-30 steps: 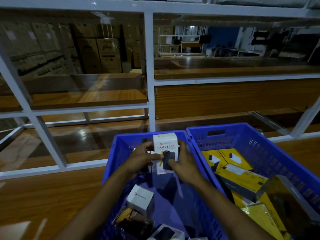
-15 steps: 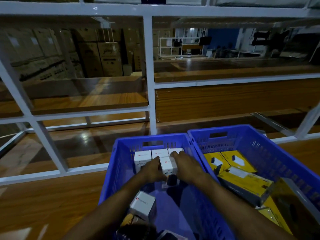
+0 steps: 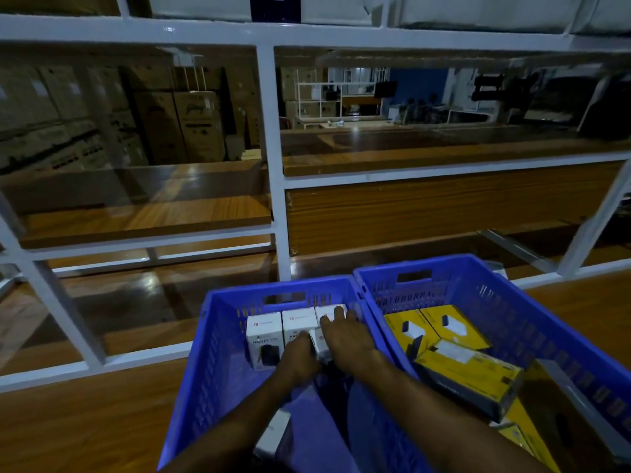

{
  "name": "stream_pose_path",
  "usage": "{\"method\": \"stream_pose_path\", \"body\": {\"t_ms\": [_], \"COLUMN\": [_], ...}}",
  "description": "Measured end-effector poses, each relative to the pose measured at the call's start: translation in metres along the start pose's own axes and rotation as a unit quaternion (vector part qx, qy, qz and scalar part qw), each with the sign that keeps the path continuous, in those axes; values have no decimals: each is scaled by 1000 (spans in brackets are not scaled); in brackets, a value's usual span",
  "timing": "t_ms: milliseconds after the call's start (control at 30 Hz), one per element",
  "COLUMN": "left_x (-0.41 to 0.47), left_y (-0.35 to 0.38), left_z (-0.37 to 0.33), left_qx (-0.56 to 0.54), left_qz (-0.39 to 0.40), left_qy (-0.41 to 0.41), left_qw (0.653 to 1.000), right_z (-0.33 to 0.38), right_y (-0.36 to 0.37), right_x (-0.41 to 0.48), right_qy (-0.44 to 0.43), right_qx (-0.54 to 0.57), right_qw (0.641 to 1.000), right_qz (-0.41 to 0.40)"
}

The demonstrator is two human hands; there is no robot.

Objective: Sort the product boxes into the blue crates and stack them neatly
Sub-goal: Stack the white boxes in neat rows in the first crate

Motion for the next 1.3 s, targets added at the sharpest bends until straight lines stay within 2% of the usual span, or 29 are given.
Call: {"method": "stream_pose_path", "body": {"t_ms": [400,533,800,900,1067,1167,1300], "left_x": [-2,-1,-3,-2,1,1,-15], "left_y": [14,12,16,13,0,-36,-86], "left_z": [12,3,4,4,-4,-19,-25], "left_qx": [14,1,-3,-3,-13,-17,94], "left_qz": [-9,-36,-75,-49,78,61,38], "left_qy": [-46,-40,-58,-55,-80,-67,-40], "left_qw": [999,999,995,997,994,996,994], "right_z": [2,1,0,0,0,-1,0], "right_y": [8,7,9,9,2,-7,-18], "right_x": [3,1,3,3,-4,-13,-24], "right_qy": [28,37,27,25,14,24,11], "right_qx": [-23,-7,12,17,6,19,84], "right_qw": [999,999,999,999,1000,999,995], "right_qz": [8,-8,23,25,3,-25,-52]}}
Point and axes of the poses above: each hand's wrist, its own x-axis towards the middle knuckle, its own y-axis out of the palm, z = x × y, the point moved 7 cm from there along x, towards the middle knuckle, and after that the axes turned 7 degrees about y, right-handed, at the moved point
